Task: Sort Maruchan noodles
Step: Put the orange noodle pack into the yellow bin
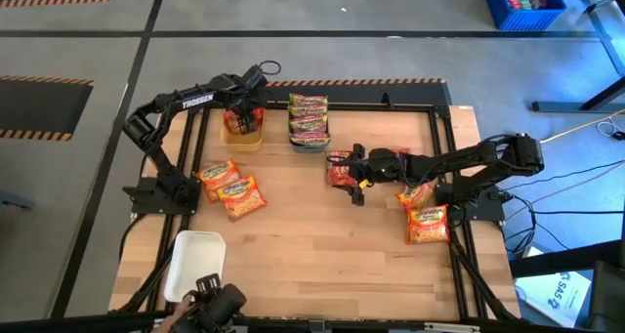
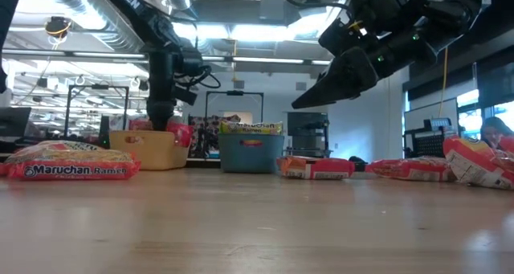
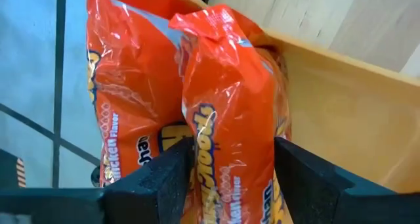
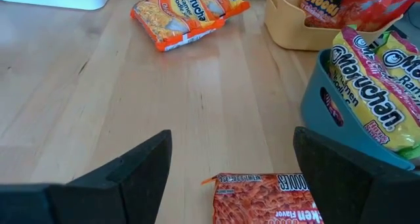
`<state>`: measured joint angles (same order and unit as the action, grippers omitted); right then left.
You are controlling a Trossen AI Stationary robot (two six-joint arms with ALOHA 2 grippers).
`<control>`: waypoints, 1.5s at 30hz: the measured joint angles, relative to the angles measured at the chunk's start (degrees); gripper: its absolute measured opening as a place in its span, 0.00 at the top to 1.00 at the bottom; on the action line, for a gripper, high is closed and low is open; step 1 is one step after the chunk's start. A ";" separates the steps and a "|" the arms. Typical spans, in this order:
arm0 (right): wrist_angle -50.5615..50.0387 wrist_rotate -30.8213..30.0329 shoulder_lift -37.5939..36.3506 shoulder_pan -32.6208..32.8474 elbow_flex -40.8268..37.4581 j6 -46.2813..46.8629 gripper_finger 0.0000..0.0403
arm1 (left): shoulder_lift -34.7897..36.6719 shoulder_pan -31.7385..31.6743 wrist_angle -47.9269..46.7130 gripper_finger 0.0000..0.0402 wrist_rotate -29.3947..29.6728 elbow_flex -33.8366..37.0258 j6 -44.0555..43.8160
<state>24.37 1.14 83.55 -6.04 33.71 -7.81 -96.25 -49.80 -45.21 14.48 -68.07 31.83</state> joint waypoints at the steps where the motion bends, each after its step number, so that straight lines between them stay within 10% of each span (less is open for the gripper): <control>1: -0.06 0.01 0.00 0.00 -0.02 0.00 0.25 | 0.00 0.01 -0.01 0.49 0.05 0.00 0.02; 20: -0.20 -1.10 0.00 0.00 -0.02 0.00 0.25 | 0.31 11.94 -10.53 0.49 -4.22 -15.43 -5.85; 30: -1.02 -1.50 0.00 0.02 -0.02 0.00 0.25 | 0.27 13.69 -17.38 0.49 2.41 -7.92 -15.57; 36: -1.02 -3.09 0.00 0.00 -0.02 0.12 0.25 | 0.26 13.12 -18.51 0.49 -9.82 -7.50 -18.04; 45: -1.94 -3.07 0.00 0.00 -0.02 1.51 0.25 | 0.26 4.74 -16.69 0.49 -4.17 -3.44 -22.52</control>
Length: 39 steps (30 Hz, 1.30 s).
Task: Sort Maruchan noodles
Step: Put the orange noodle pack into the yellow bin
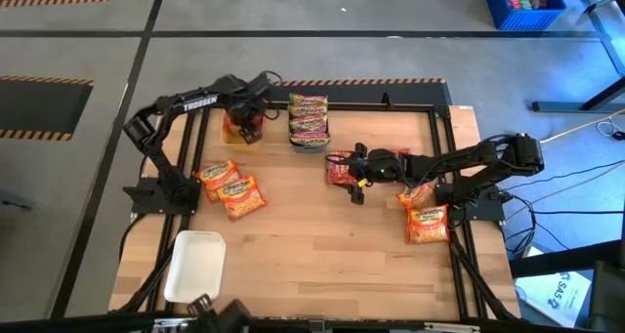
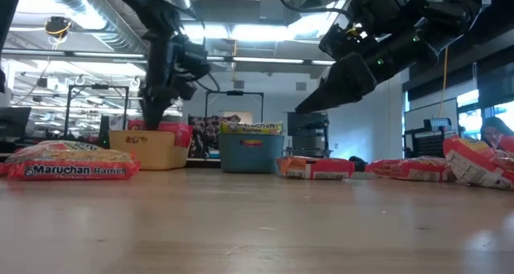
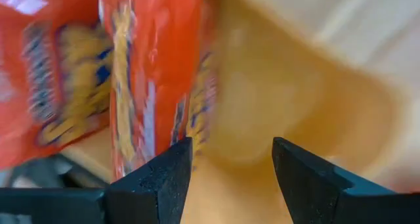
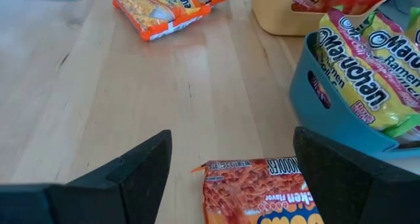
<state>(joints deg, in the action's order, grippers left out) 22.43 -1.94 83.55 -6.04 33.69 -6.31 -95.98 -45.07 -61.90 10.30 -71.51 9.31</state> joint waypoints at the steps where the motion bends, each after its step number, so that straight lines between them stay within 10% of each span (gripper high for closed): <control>1: 0.00 -0.01 0.00 0.00 0.00 0.00 0.25 | 0.00 -0.72 0.13 0.49 1.53 0.20 0.08; 26: -0.70 0.00 0.00 0.53 0.00 0.26 0.25 | 4.43 5.50 4.37 0.49 5.35 -2.60 -3.83; 39: -5.97 -11.00 -0.15 2.54 0.00 2.02 0.25 | 20.88 24.02 34.74 0.49 5.31 11.83 -12.71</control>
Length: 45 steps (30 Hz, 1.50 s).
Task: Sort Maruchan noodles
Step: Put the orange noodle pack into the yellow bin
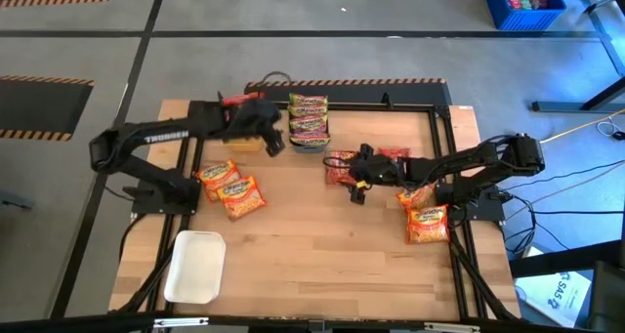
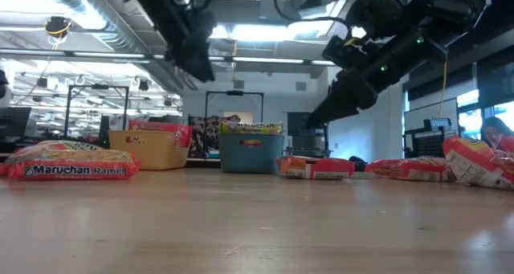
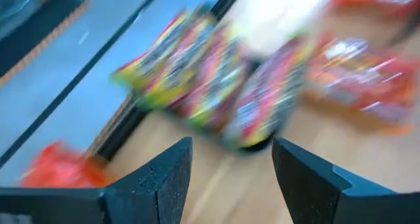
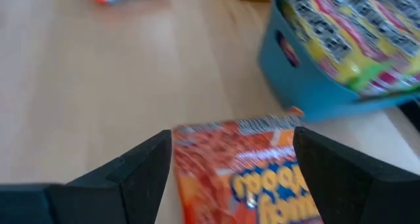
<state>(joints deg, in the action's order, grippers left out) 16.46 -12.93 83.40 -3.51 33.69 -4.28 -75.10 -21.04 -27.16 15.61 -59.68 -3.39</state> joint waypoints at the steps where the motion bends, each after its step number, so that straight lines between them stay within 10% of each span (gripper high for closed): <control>1: -0.44 -1.08 0.00 0.00 0.00 0.59 0.25 | 0.69 1.75 4.29 0.49 -0.20 2.31 -0.91; 13: -2.59 -4.15 0.11 -3.83 0.00 16.69 0.66 | -2.48 17.42 40.45 0.49 -4.12 18.80 -6.46; 23: -2.45 -8.49 3.66 -3.65 0.00 21.34 0.93 | -9.16 22.56 42.00 0.49 -2.62 19.25 -11.85; 36: 6.44 -8.31 13.38 -3.60 0.05 22.38 0.99 | -14.84 28.71 43.50 0.49 -2.59 19.25 -16.08; 45: 8.11 3.23 13.75 1.17 0.15 11.30 1.00 | -14.92 31.32 43.61 0.49 -0.63 19.25 -16.12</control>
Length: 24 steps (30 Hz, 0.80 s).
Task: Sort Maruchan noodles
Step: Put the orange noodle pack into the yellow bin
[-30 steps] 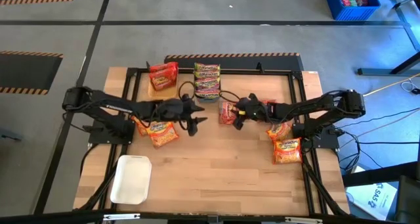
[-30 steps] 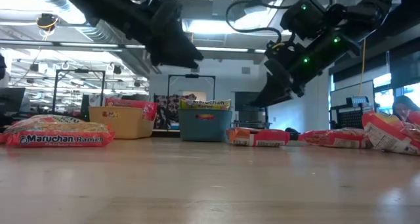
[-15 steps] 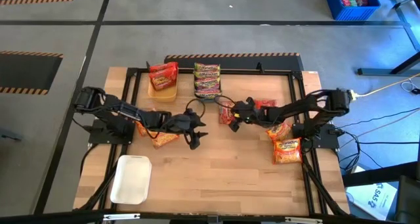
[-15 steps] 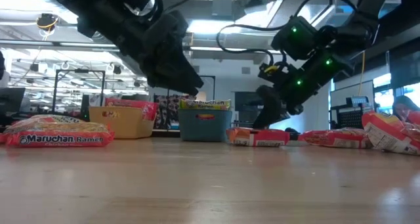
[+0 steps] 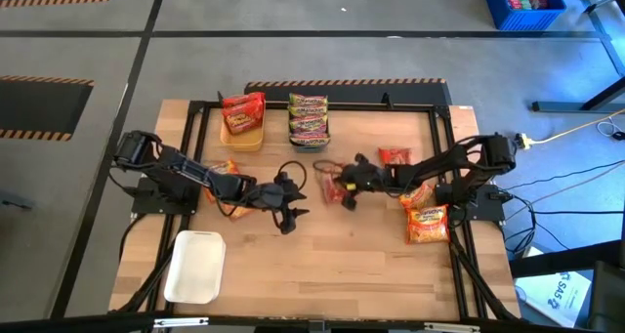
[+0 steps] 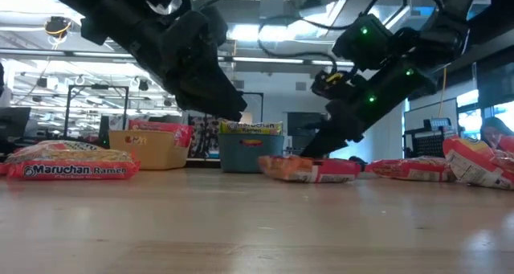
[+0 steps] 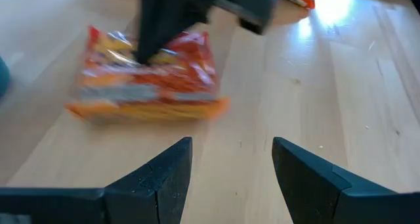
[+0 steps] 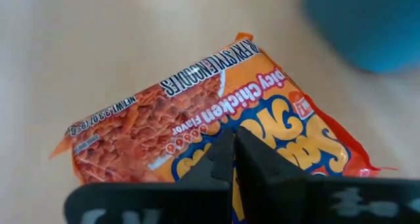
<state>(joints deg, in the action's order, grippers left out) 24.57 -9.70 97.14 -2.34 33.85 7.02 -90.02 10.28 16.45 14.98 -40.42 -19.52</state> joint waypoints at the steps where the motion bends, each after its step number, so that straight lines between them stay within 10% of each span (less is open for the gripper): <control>1: 0.19 1.92 0.00 0.76 0.00 -1.59 1.00 | 0.00 0.21 0.00 0.49 0.60 0.00 0.05; 7: 1.29 15.46 0.10 5.40 -0.09 -9.68 1.00 | 0.00 0.29 0.00 0.49 2.95 0.00 0.50; 24: -12.38 18.34 -9.78 21.14 0.98 -1.32 1.00 | 0.00 0.26 1.68 0.49 3.94 -0.02 0.15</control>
<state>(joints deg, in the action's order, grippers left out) 12.18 8.64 87.36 18.80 34.83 5.69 -90.02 10.55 18.12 18.92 -40.45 -19.36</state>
